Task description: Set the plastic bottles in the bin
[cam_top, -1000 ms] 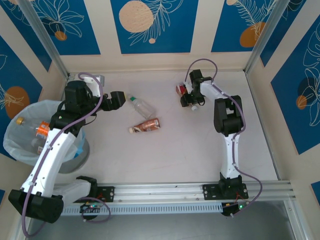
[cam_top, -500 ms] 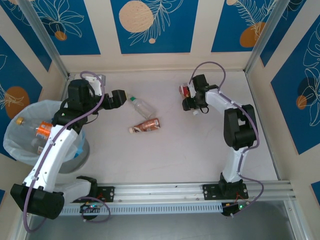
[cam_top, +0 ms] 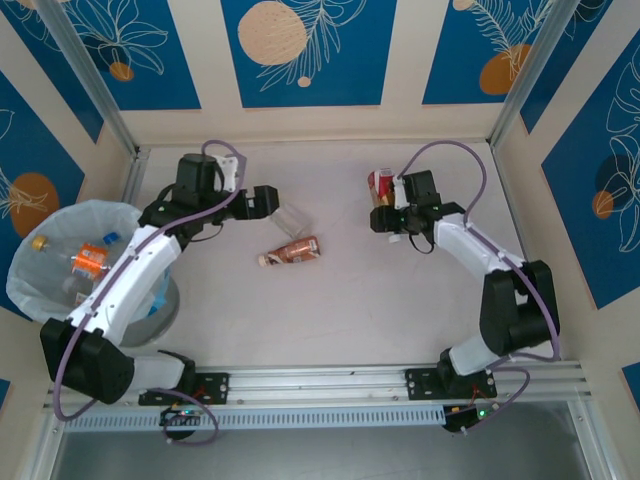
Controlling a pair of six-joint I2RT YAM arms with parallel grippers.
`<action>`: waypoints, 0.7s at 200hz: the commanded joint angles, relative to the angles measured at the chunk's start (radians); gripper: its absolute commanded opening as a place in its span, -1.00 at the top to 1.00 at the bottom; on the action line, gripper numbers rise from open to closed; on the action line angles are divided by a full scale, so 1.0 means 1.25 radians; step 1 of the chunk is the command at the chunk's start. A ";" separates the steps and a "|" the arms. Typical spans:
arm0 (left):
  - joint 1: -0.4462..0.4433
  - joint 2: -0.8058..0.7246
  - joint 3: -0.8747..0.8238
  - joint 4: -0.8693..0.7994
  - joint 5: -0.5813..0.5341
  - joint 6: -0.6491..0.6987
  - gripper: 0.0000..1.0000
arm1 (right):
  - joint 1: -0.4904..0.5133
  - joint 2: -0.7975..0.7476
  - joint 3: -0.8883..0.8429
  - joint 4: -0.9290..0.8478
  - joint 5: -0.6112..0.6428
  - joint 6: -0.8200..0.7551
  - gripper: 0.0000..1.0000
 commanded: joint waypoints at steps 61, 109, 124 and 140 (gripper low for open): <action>-0.117 0.128 0.024 0.240 0.044 -0.108 -0.98 | 0.083 -0.195 -0.159 0.157 -0.098 0.060 0.02; -0.172 0.176 -0.011 0.419 0.132 -0.156 -0.98 | 0.120 -0.223 -0.192 0.212 -0.132 0.063 0.02; -0.188 0.181 -0.014 0.438 0.131 -0.160 -0.99 | 0.135 -0.226 -0.194 0.218 -0.131 0.060 0.02; -0.206 0.189 -0.024 0.457 0.103 -0.182 -0.99 | 0.150 -0.231 -0.198 0.233 -0.132 0.060 0.02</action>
